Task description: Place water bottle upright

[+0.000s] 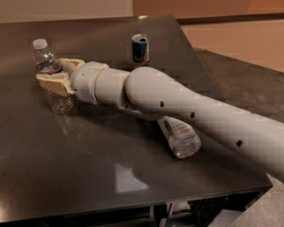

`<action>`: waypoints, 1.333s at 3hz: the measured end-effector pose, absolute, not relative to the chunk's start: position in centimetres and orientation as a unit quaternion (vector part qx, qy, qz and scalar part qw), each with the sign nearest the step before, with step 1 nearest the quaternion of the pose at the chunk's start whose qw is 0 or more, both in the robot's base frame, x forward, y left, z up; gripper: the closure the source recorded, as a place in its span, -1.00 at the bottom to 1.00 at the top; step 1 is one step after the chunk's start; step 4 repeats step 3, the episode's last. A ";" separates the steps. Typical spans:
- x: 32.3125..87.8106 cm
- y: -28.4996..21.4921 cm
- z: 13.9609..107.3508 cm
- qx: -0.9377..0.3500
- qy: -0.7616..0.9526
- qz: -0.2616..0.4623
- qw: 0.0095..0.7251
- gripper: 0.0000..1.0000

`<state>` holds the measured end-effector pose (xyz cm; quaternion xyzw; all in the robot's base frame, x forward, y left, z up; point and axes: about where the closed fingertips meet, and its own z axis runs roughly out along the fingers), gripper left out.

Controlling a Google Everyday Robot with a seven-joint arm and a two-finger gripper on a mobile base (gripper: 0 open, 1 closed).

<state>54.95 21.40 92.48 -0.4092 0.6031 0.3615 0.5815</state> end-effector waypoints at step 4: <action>54.7 21.7 92.6 -0.412 0.601 0.363 0.581 -1.00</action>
Offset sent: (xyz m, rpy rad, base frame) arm -0.0010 0.0013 0.0007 -0.0003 -0.0010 0.0026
